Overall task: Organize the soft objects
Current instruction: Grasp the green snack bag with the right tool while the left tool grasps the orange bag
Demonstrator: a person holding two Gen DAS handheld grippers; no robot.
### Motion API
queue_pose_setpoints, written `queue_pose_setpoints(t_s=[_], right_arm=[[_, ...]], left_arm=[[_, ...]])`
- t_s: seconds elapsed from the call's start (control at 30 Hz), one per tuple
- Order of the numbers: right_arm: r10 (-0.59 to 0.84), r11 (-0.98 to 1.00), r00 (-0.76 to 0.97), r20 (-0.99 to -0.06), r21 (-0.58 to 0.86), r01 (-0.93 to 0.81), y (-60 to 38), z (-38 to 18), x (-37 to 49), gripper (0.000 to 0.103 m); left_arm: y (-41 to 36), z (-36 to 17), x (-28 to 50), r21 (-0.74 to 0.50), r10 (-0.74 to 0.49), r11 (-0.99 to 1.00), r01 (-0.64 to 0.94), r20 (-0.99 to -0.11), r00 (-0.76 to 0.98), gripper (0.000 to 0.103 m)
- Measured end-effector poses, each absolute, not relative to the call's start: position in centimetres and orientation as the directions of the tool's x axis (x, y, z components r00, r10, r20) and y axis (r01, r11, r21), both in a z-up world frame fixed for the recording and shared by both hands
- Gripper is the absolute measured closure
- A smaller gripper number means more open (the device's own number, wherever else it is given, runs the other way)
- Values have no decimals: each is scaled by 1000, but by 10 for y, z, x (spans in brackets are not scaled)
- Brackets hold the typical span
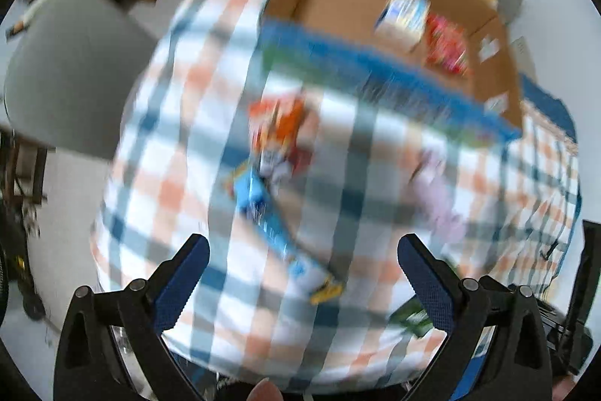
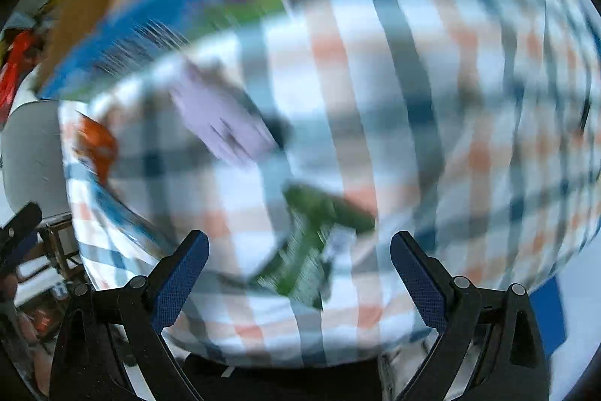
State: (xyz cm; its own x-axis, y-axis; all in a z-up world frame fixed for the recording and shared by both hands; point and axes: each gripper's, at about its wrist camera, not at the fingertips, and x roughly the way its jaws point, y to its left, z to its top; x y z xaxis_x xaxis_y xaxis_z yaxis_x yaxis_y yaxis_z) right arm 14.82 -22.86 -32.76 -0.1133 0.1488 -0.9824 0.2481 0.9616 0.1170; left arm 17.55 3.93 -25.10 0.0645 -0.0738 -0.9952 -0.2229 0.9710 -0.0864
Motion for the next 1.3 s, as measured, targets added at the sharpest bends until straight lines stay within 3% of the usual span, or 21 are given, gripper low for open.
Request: queue_pose_setpoints(t_s=[0.23,0.33,0.37,0.47,0.63,1.0,1.07,1.13,1.23,1.3], right_arm=[[265,925,-254,-930,171,338,-227,-405,113,8],[273,925,-286,-918,169,341,-222,-420,110,34],[267,928,-294,-918,162,336,-221,-422,108,47],[233,941,-282,-931,143,305,-218,-412,110,55],[221,951,-262,-939,148,272,-219,-394,116,62],[179,966,-154,-972,144,215,-214,-349,163,63],[172,967,-145,-974,140,212,-215,-346,171,63],[171,968,-136,-976,141,207,-213,-342,176,63],[181,967,-129,-975,152,204,-215,-337,181,63],[188,967,-128,-974,160,200,-214,-335,180,63]], left_arm=[[48,-290,153,-18,-22,966,-259,-1000,-14,0],[56,-291,157,-4,-8,966,-258,-1000,-14,0],[58,-289,161,7,5,968,-252,-1000,-8,0],[66,-281,176,8,11,968,-253,-1000,11,0],[85,-282,210,-60,-57,957,-285,-998,19,0],[87,-350,269,-84,-115,960,-269,-988,-102,1],[85,-357,275,-102,-135,958,-269,-985,-106,8],[80,-361,279,-90,-122,964,-250,-986,-116,42],[69,-369,280,-67,-98,975,-213,-985,-139,61],[64,-370,278,-39,-65,981,-191,-989,-131,63]])
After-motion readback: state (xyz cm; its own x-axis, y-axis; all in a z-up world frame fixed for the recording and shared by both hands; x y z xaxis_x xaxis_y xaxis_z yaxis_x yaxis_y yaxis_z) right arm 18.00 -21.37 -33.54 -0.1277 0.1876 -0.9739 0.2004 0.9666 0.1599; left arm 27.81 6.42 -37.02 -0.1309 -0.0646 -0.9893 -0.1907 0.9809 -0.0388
